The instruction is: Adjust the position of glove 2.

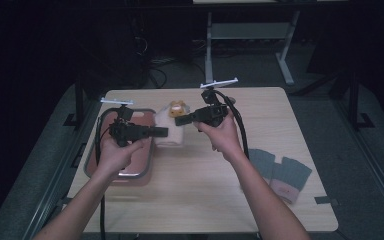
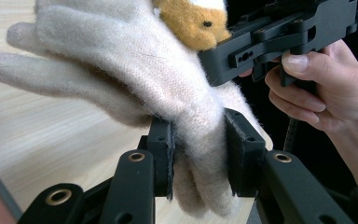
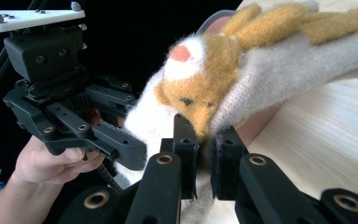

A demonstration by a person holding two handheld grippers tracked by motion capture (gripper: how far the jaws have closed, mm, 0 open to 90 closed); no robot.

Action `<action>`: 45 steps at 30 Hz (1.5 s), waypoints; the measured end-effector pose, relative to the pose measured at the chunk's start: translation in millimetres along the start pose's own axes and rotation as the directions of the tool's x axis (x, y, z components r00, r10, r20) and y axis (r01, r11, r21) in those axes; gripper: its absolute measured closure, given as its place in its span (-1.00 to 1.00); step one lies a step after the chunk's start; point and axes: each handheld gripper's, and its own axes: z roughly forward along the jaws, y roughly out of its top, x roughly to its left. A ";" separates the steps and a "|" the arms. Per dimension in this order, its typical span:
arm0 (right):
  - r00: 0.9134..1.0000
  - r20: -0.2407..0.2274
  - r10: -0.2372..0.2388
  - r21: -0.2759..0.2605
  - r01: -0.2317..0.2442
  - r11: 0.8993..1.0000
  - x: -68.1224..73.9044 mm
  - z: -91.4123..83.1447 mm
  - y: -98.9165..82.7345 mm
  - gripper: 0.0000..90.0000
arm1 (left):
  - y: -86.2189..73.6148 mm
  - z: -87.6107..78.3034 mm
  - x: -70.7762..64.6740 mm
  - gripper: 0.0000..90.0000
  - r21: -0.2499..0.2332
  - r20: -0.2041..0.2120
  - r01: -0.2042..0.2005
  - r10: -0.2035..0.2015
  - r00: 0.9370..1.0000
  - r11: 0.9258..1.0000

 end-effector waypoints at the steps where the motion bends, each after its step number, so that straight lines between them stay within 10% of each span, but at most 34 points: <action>1: 1.000 -0.002 0.002 -0.001 -0.002 1.000 1.2 1.8 1.3 0.83 | 0.2 -1.3 0.9 0.48 -0.001 -0.001 -0.007 0.007 1.000 1.000; 45: 0.998 -0.041 -0.049 0.043 0.051 0.998 33.8 62.3 36.6 0.83 | -2.1 -66.3 26.8 0.48 -0.060 -0.056 0.034 -0.037 0.998 0.998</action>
